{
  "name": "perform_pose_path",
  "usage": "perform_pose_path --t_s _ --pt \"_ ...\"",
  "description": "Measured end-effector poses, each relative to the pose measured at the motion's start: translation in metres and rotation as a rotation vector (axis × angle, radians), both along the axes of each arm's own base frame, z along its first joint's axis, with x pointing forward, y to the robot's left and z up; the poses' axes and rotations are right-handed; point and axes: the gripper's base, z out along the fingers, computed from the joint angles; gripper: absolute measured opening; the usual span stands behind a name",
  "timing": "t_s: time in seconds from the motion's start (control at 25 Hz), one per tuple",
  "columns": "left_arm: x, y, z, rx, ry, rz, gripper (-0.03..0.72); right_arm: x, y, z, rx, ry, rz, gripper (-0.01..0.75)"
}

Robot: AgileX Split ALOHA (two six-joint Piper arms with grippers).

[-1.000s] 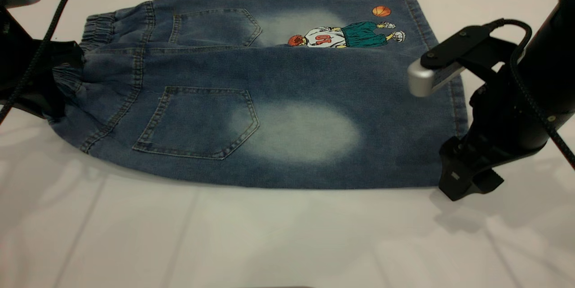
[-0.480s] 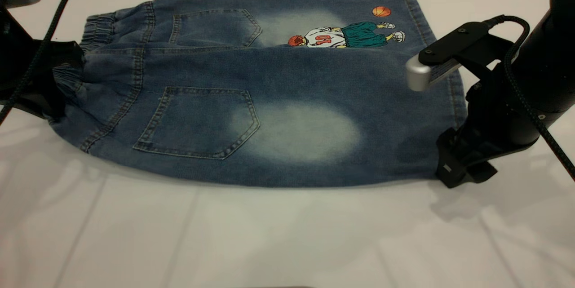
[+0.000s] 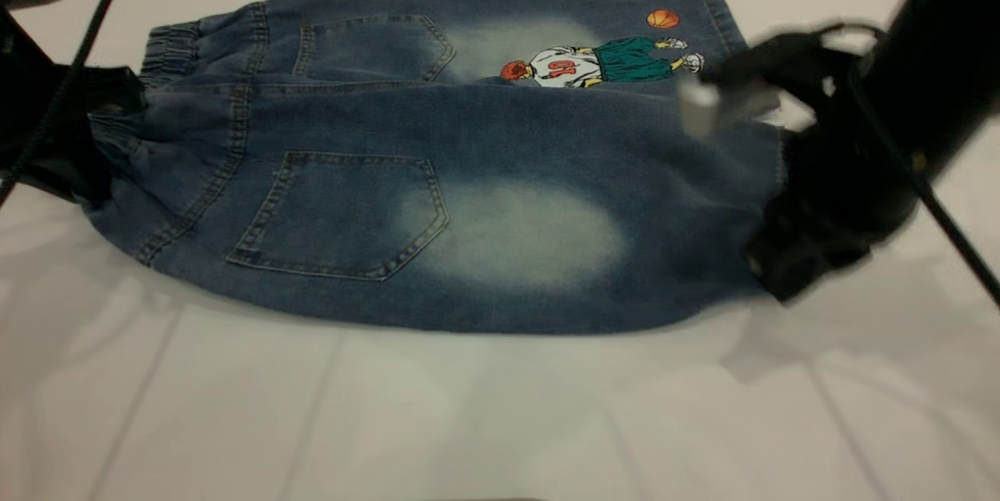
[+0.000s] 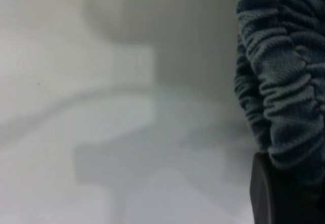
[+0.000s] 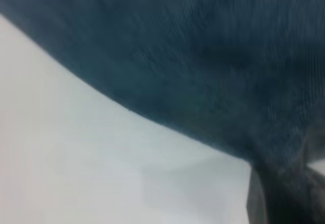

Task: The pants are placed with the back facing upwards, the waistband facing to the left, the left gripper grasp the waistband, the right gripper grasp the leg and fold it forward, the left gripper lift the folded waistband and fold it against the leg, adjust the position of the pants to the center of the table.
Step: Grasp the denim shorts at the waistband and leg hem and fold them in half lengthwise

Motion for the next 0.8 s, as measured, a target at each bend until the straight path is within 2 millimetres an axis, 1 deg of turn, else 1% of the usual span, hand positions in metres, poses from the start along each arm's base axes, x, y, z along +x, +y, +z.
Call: perform_pose_path --t_s 0.16,0.24,0.36,0.44,0.64,0.72,0.8 --pt "0.003 -0.002 0.017 -0.024 0.032 0.018 0.068 0.023 0.011 0.048 0.071 -0.06 0.024 0.029" --pt "0.01 -0.002 0.027 -0.031 0.056 0.016 0.068 0.035 0.009 0.062 0.092 -0.077 -0.003 0.029" --pt "0.02 -0.004 0.042 -0.035 0.082 0.009 0.068 0.054 -0.008 0.074 0.11 -0.113 -0.083 0.029" --pt "0.027 -0.004 0.053 -0.038 0.09 0.002 0.068 0.068 -0.026 0.083 0.123 -0.138 -0.157 0.029" --pt "0.046 -0.005 0.082 -0.045 0.053 -0.003 0.068 0.087 -0.062 0.1 0.145 -0.17 -0.285 0.029" --pt "0.051 -0.006 0.089 -0.057 0.03 0.016 0.068 0.094 -0.069 0.106 0.164 -0.189 -0.316 0.029" --pt "0.055 -0.006 0.093 -0.072 0.014 0.046 0.068 0.1 -0.072 0.109 0.181 -0.195 -0.335 0.029"
